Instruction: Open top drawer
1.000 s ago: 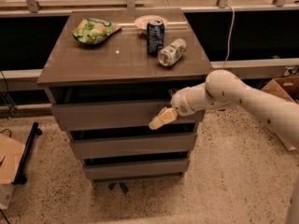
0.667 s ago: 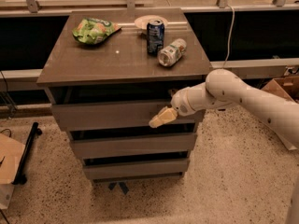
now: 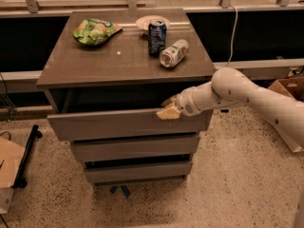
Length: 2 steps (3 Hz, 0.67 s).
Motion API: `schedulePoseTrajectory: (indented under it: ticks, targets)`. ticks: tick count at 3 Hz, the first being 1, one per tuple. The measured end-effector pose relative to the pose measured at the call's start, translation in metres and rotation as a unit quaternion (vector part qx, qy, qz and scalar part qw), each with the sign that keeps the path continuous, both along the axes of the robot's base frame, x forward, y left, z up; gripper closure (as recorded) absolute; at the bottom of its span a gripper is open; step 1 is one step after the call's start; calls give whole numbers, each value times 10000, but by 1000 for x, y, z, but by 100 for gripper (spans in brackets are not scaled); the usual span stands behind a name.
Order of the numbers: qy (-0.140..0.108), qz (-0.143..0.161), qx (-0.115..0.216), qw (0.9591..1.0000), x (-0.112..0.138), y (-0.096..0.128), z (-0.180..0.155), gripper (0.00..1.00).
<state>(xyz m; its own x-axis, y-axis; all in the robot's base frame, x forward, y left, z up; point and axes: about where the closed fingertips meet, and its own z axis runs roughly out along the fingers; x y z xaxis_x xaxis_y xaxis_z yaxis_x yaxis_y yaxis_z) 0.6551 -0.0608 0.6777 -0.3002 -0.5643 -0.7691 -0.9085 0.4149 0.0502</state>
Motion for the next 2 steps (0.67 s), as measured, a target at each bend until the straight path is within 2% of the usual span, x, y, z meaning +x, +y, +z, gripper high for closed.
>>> schedulePoseTrajectory:
  ticks: [1, 2]
  targets:
    - [0, 0, 0, 10000, 0, 0, 7, 100]
    - [0, 1, 0, 10000, 0, 0, 7, 0]
